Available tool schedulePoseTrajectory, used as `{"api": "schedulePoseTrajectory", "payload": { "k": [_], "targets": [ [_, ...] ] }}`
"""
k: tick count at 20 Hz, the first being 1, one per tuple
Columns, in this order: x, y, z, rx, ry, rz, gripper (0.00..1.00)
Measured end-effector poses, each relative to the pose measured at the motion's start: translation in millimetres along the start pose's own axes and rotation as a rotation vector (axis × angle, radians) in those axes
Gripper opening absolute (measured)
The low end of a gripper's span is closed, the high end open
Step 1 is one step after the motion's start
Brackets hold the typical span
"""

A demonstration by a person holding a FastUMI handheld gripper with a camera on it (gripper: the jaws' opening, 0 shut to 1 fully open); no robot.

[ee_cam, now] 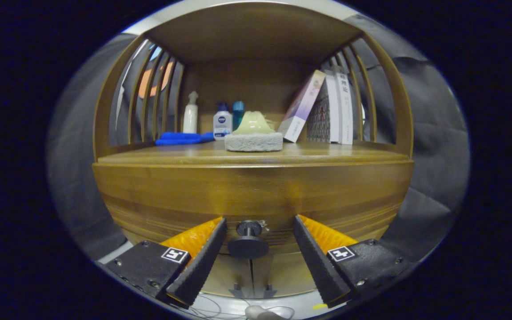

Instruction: Pull open the drawer, take out the items inside it, and place them on the countertop above the cabinet.

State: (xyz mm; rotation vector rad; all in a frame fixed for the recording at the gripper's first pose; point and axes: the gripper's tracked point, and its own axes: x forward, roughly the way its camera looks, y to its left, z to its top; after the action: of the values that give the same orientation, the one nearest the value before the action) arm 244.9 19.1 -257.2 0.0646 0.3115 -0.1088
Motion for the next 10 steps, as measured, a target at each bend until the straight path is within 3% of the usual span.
{"api": "schedulePoseTrajectory", "payload": {
  "k": [10],
  "targets": [
    [-20.8,-10.2,18.8,0.021,-0.021,0.017,1.00]
  ]
}}
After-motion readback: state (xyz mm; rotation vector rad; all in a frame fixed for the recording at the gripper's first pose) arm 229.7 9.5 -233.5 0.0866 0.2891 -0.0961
